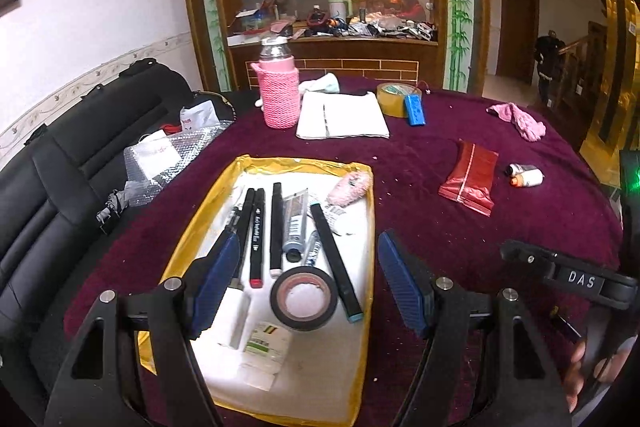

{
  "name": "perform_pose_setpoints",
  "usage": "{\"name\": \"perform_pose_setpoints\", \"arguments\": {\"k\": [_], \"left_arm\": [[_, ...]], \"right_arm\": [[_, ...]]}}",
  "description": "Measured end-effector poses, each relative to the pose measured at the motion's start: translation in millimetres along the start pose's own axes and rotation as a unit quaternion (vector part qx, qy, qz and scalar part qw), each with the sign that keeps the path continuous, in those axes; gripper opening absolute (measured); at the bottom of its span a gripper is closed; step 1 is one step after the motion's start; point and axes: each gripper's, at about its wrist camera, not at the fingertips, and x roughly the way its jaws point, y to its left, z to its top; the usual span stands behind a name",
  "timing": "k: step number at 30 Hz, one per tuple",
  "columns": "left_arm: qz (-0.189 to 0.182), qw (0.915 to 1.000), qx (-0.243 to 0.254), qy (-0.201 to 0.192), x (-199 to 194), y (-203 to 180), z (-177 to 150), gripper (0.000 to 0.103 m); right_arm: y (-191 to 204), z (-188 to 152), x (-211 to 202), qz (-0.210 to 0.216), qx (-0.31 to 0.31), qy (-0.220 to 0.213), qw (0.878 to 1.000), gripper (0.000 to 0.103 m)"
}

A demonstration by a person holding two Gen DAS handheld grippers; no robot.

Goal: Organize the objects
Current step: 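Open both tools and move them back toward the remaining items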

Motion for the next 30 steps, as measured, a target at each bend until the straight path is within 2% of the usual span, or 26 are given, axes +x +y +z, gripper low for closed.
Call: {"name": "perform_pose_setpoints", "arguments": {"k": [12, 30], "left_arm": [[-0.002, 0.9997, 0.023, 0.008, 7, -22, 0, 0.072], [-0.001, 0.9992, 0.032, 0.022, 17, -31, -2, 0.072]], "right_arm": [[-45, 5, -5, -0.012, 0.040, -0.004, 0.999, 0.056], [-48, 9, -2, -0.013, 0.033, -0.002, 0.999, 0.056]]}}
